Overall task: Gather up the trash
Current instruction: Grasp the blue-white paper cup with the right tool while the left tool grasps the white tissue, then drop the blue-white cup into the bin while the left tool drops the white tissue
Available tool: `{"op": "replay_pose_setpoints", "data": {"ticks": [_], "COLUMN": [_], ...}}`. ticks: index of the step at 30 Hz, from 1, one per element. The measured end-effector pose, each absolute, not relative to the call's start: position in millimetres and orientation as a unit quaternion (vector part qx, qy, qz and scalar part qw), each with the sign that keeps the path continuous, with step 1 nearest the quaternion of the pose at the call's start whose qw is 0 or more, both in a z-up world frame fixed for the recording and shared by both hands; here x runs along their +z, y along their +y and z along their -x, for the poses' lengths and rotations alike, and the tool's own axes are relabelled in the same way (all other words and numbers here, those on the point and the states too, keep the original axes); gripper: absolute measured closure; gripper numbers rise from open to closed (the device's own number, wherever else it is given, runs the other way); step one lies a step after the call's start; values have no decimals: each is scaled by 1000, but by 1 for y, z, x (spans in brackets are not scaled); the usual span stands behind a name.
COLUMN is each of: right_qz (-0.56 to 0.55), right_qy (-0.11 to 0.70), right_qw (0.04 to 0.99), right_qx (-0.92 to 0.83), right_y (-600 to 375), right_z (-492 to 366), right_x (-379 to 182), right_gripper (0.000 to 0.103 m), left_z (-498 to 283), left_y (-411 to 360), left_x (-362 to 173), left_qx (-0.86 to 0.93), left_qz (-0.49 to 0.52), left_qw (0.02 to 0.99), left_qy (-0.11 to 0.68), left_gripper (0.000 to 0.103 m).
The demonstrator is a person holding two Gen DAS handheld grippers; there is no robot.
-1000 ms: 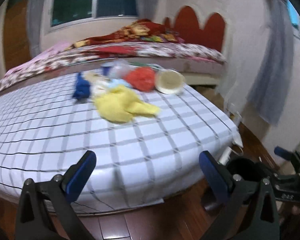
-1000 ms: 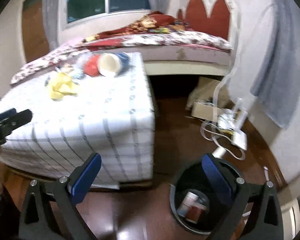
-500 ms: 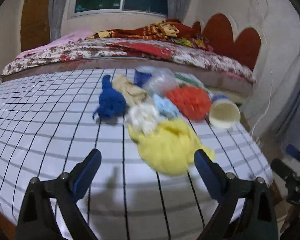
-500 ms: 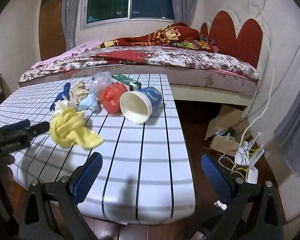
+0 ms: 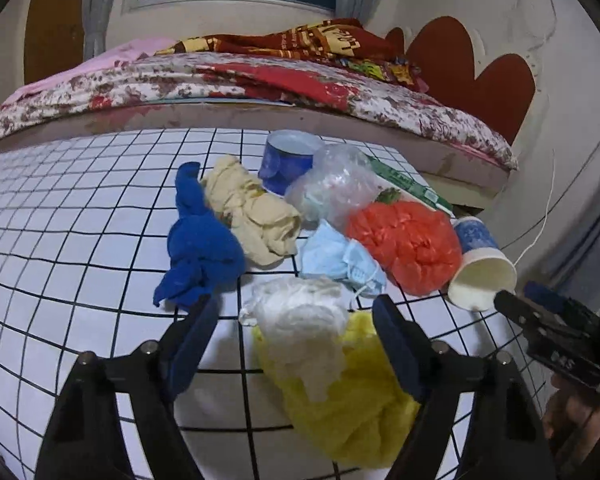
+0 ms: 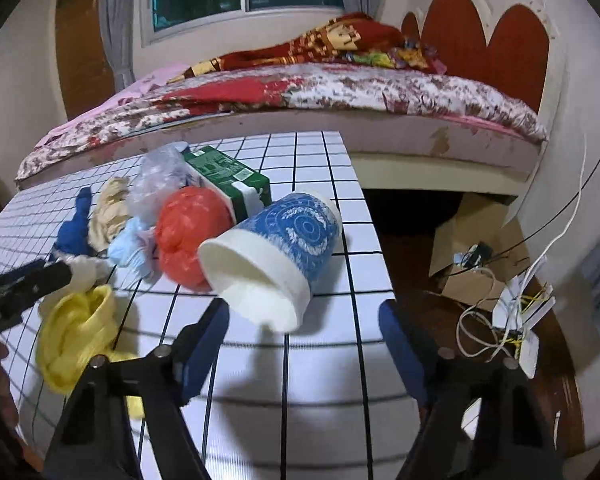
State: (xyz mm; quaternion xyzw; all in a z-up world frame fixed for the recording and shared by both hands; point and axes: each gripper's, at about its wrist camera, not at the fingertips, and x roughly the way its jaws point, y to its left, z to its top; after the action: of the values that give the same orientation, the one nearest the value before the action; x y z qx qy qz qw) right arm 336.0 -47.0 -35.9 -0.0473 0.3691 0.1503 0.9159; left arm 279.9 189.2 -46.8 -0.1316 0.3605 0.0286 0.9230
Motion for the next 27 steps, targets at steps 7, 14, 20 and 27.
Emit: {"op": "replay_pose_setpoints", "data": {"ticks": [7,14,20,27], "right_qz": [40,26,8,0], "right_qy": [395,395,373,345], "right_qw": [905,905,913,923], "right_qx": [151,159,166,170], "right_y": [-44,-49,-61,-82], "right_z": [-353,-349,-332,-285], "right_x": [-47,-49,-33,-10], "right_gripper": [62,98,98,98], "left_z": [-279,-270,-255,-220], "left_y": [191,195,197,189], "left_x": [-60,-52,-26,-5], "left_qx": [18,17,41,29], "left_qz": [138,135,97,78], "left_qw": [918,927,945,957], "left_qy": [373,350,310,279], "left_gripper": [53,71,71,72]}}
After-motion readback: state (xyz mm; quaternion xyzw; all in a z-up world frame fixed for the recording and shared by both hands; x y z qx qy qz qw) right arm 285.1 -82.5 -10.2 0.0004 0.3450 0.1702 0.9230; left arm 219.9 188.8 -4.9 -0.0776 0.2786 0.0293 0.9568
